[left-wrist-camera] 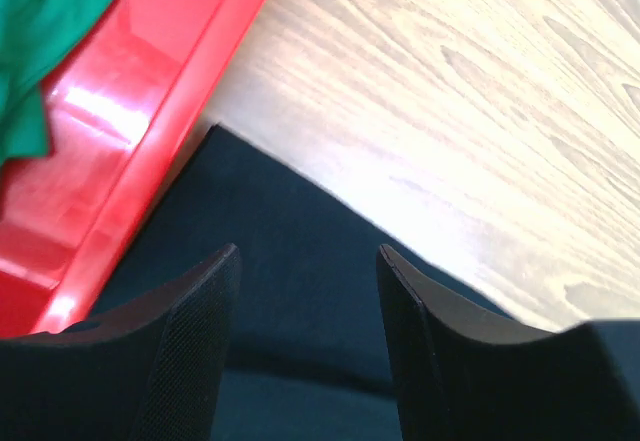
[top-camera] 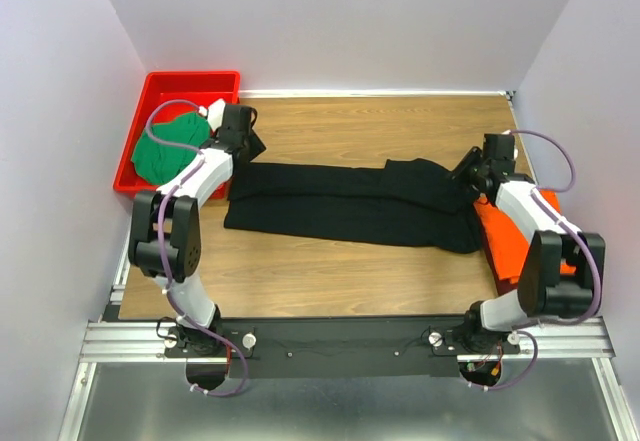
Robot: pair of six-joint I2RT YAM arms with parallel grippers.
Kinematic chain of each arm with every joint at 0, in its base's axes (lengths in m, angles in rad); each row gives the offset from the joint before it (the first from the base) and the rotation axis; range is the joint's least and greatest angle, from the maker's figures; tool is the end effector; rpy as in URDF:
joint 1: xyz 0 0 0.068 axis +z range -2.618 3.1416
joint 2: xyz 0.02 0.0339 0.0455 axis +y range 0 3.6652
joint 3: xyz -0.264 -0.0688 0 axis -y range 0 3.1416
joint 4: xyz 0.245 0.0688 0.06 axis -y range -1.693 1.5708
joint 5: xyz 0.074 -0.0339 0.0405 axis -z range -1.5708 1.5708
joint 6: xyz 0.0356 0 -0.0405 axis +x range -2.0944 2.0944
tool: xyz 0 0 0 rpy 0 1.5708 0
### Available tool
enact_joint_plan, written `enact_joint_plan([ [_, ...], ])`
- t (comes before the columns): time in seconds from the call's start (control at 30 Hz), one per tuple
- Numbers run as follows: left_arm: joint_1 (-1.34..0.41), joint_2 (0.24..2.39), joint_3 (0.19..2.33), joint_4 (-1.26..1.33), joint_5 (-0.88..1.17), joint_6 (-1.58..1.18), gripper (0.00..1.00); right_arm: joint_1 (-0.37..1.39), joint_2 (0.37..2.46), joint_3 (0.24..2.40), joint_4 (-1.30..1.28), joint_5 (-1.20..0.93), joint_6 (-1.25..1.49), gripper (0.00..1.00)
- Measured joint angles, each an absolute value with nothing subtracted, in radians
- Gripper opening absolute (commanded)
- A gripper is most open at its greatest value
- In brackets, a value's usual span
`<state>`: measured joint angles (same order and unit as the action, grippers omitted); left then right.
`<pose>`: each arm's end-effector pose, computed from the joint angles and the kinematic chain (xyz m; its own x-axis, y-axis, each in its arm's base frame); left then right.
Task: Fold and stack the t-shirts
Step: Fold the tshirt
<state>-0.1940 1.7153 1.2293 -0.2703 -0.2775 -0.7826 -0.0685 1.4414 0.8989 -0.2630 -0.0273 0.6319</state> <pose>0.3761 -0.0640 0.2391 -0.4703 -0.5987 -0.6483 -0.4820 0.7897 -0.3796 0.3020 -0.0197 0.2212 -0.5513 0.6297 -0.5474 0.4650 0.7766 0.4251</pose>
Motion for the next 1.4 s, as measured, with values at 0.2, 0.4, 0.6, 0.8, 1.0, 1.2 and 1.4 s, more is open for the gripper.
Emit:
enact_joint_plan([
  [0.2, -0.204, 1.802, 1.290, -0.329, -0.278, -0.782, 0.63, -0.047, 1.559, 0.994, -0.245, -0.020, 0.643, 0.52],
  [0.4, -0.214, 1.801, 1.245, -0.341, -0.244, -0.757, 0.62, -0.047, 1.737, 1.130, -0.221, 0.028, 0.645, 0.52],
  [0.6, -0.224, 1.799, 1.236, -0.339, -0.187, -0.718, 0.62, -0.047, 1.852, 1.179, -0.219, 0.072, 0.630, 0.53],
  [0.8, -0.225, 1.792, 1.235, -0.332, -0.140, -0.698, 0.62, -0.047, 1.857, 1.204, -0.223, 0.078, 0.619, 0.40],
  [1.0, -0.228, 1.791, 1.219, -0.314, -0.112, -0.690, 0.62, -0.047, 1.857, 1.206, -0.218, 0.064, 0.620, 0.19],
  [1.2, -0.231, 1.791, 1.202, -0.311, -0.093, -0.682, 0.62, -0.047, 1.852, 1.203, -0.218, 0.036, 0.620, 0.13],
  [1.4, -0.233, 1.790, 1.194, -0.299, -0.088, -0.680, 0.62, -0.047, 1.810, 1.164, -0.218, 0.040, 0.619, 0.42],
])
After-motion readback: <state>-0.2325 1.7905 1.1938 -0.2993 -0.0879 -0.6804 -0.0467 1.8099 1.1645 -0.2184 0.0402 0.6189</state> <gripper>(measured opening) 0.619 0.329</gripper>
